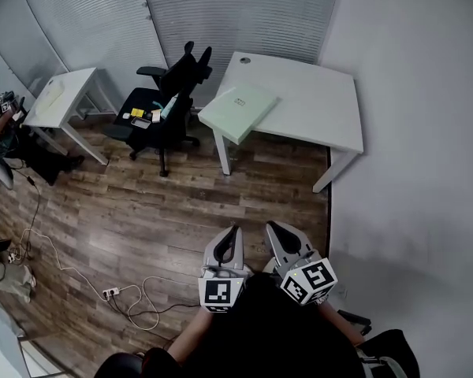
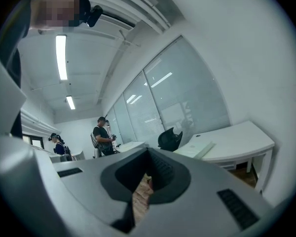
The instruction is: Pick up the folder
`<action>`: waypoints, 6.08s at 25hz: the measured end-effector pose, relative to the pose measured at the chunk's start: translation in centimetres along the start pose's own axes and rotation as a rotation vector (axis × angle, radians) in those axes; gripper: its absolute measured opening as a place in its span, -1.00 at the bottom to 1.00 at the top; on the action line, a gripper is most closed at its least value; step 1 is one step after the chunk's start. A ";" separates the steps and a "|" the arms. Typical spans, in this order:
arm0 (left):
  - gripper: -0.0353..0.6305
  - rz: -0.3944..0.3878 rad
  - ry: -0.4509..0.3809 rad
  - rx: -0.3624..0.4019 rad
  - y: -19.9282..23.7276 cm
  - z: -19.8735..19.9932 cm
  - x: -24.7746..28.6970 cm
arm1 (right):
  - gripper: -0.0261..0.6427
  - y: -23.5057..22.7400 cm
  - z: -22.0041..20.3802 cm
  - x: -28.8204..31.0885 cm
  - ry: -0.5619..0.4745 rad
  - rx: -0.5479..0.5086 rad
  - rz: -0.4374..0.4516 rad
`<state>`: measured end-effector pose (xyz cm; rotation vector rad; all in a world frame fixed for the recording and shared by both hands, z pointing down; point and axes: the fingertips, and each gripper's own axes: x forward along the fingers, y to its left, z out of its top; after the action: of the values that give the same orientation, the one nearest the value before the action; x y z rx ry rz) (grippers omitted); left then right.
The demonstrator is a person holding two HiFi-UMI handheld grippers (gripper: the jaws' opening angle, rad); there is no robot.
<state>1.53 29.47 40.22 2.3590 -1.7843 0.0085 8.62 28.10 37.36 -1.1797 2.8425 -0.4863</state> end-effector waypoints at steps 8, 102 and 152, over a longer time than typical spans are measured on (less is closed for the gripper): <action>-0.88 0.016 0.012 -0.018 1.4 -0.4 0.4 | -0.92 -0.3 -0.1 0.8 -0.004 -0.009 -0.035; -0.88 0.015 0.185 -1.058 23.8 -10.7 37.9 | -0.92 -22.1 7.5 31.1 0.166 -0.099 -0.042; 0.09 -0.358 0.514 -1.404 23.8 -24.1 44.1 | -0.92 -21.9 3.9 33.4 0.201 0.043 -0.392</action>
<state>-6.33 -15.16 72.34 1.3514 -0.6299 -0.4652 0.40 -10.78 43.25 -1.7836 2.7367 -0.7126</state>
